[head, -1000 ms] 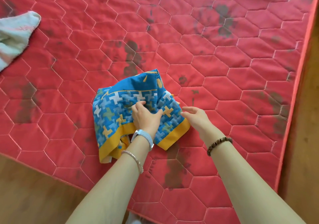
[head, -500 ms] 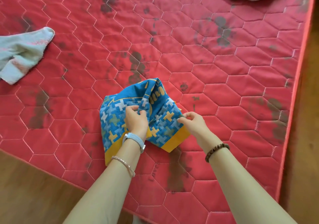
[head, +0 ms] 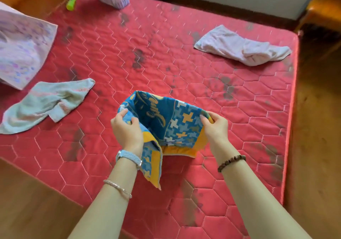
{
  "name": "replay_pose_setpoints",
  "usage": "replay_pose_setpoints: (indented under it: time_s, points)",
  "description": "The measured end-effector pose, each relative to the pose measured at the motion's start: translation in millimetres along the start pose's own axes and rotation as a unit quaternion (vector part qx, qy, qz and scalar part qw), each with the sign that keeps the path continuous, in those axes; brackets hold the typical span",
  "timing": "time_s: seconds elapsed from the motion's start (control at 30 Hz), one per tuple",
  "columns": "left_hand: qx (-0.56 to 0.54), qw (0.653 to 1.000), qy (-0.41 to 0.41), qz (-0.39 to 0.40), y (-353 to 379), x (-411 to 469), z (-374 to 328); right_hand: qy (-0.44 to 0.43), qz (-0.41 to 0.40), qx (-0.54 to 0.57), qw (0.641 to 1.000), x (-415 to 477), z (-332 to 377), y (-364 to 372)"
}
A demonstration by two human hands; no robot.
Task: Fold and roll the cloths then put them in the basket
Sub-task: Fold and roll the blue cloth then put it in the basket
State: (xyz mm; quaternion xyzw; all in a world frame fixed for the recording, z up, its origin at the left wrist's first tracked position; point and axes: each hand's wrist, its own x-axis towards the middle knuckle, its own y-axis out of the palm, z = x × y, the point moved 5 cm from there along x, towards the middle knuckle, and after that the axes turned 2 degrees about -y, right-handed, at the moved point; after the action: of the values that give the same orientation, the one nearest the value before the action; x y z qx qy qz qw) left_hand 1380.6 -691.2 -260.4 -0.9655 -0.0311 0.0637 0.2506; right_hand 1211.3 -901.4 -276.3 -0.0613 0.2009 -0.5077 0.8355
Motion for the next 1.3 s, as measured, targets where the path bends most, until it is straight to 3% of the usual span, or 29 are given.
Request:
replay_pose_setpoints:
  time_s: [0.17,0.43,0.53,0.63,0.77,0.93,1.13,1.3]
  points:
    - [-0.017,0.999,0.019,-0.036,-33,42,-53,-0.039,-0.082,0.057,0.994,24,77,-19]
    - [-0.065,0.991,0.1,-0.056,-47,82,-144,-0.085,-0.103,0.135,0.982,67,182,-23]
    - [-0.065,0.985,0.141,-0.079,-58,101,-161,-0.099,-0.128,0.152,0.975,79,200,-32]
    - [-0.06,0.988,0.13,-0.057,-65,116,-148,-0.094,-0.15,0.148,0.973,81,190,-40]
    - [-0.037,0.996,0.083,-0.009,-59,107,-95,-0.077,-0.148,0.126,0.978,62,137,-33]
    - [0.036,0.999,0.007,0.012,-47,73,25,0.018,-0.144,0.154,0.977,34,10,-16]
    - [0.114,0.989,-0.032,0.083,-49,18,159,0.103,-0.169,0.029,0.98,-22,-133,-26]
    - [0.155,0.98,-0.073,0.104,-55,-32,214,0.188,-0.198,-0.045,0.961,-60,-229,-45]
